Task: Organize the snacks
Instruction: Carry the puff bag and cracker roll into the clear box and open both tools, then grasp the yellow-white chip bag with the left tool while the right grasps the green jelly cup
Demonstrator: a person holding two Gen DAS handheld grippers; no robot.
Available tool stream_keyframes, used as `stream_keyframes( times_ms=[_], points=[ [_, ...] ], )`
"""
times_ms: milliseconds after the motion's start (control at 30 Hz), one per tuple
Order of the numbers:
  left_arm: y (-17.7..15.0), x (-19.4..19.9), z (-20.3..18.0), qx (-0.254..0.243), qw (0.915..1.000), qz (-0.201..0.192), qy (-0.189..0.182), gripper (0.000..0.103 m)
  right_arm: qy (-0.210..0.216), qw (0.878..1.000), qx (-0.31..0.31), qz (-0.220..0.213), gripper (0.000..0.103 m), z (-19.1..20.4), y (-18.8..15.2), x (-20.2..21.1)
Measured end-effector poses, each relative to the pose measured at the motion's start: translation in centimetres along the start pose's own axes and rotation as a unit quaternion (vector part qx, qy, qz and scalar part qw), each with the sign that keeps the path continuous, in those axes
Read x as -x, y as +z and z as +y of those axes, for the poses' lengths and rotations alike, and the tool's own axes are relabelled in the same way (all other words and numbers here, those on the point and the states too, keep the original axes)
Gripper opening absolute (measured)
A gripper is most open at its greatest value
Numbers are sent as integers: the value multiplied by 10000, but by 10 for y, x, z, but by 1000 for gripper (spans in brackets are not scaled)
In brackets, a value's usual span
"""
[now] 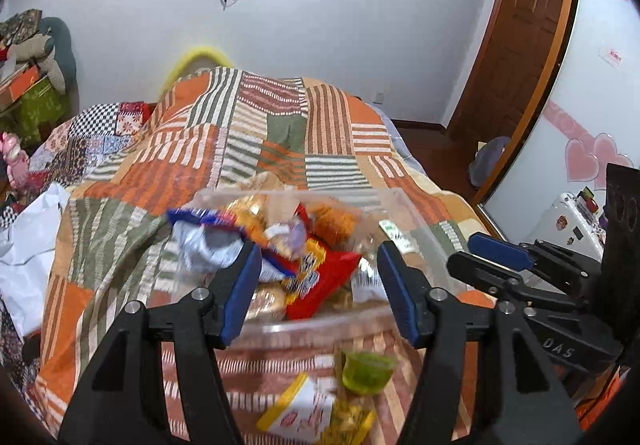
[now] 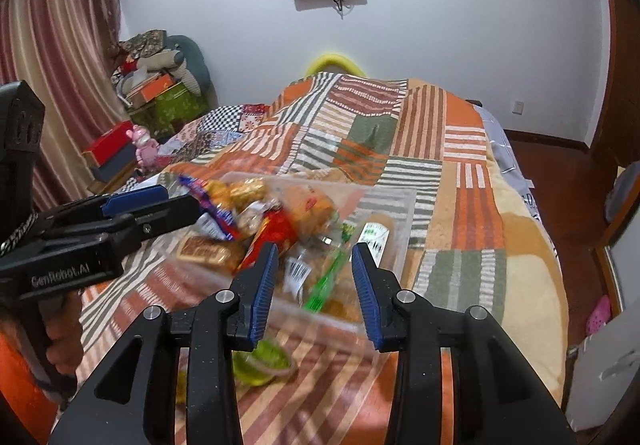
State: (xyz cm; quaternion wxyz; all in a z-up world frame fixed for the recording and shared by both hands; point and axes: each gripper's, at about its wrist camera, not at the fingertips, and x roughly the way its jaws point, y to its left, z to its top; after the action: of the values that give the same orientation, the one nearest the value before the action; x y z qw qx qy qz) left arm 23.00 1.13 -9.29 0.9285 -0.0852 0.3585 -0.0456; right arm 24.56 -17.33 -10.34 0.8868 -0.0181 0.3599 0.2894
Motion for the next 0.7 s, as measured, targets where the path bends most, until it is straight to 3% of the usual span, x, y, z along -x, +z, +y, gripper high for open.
stream_keyframes(
  times_ms=[267,700],
  points=[
    [-38,10,15,83,9992,363,132,60,136,9996,105,227,38,14,-27,3],
    [-101,-29,22,33,9904,1382,88,60,343,9961,-14,817,39,20,-67,-17]
  ],
)
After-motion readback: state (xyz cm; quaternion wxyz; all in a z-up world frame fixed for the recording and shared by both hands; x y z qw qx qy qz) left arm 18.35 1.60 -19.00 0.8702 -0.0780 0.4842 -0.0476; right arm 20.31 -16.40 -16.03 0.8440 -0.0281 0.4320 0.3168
